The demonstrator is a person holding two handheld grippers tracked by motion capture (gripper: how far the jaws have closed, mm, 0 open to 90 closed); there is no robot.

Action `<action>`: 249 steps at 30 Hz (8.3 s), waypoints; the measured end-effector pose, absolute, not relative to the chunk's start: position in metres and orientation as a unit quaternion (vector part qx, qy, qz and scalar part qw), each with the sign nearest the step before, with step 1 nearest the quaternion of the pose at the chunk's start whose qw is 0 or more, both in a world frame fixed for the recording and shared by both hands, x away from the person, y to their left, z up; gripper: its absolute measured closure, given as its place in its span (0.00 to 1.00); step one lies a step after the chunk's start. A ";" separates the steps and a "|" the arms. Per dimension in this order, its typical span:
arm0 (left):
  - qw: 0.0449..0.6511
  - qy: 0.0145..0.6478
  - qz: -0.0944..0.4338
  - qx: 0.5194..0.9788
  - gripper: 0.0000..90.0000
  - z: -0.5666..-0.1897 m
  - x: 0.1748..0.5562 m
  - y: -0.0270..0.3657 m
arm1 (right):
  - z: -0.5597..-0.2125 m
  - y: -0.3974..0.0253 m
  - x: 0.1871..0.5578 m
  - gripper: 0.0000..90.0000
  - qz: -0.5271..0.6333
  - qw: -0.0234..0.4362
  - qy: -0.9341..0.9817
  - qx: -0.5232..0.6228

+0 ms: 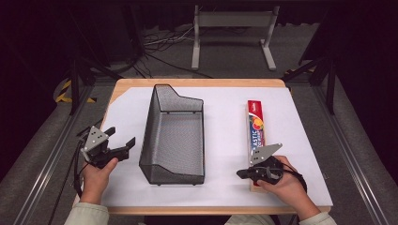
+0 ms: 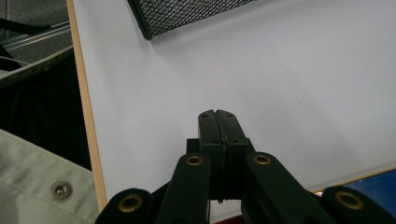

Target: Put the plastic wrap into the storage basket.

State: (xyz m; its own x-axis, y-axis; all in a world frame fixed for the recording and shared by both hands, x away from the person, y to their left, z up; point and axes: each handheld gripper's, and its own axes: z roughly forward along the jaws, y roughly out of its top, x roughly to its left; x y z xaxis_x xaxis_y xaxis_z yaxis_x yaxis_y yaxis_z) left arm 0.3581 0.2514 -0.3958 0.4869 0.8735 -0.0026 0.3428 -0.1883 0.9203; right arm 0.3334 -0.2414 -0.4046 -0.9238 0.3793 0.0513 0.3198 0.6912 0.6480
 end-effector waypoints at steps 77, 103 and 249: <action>0.478 0.437 0.288 0.706 0.18 -0.398 0.362 0.256 | -0.349 -0.314 0.351 0.21 0.497 0.214 0.775 0.327; 0.480 0.441 0.291 0.700 0.17 -0.400 0.362 0.258 | -0.388 -0.299 0.398 0.19 0.354 0.207 0.779 0.475; 0.466 0.450 0.299 0.701 0.17 -0.404 0.366 0.258 | -0.300 -0.097 0.383 0.43 0.317 0.104 0.802 0.495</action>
State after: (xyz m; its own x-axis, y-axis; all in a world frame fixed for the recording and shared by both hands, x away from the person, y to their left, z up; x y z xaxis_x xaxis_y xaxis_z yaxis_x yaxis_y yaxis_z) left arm 0.3659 0.2579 -0.4035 0.4167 0.9090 0.0003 0.3525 -0.1618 0.9217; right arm 0.3829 -0.0972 -0.3005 -0.4885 0.8602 0.1465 0.7277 0.3090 0.6123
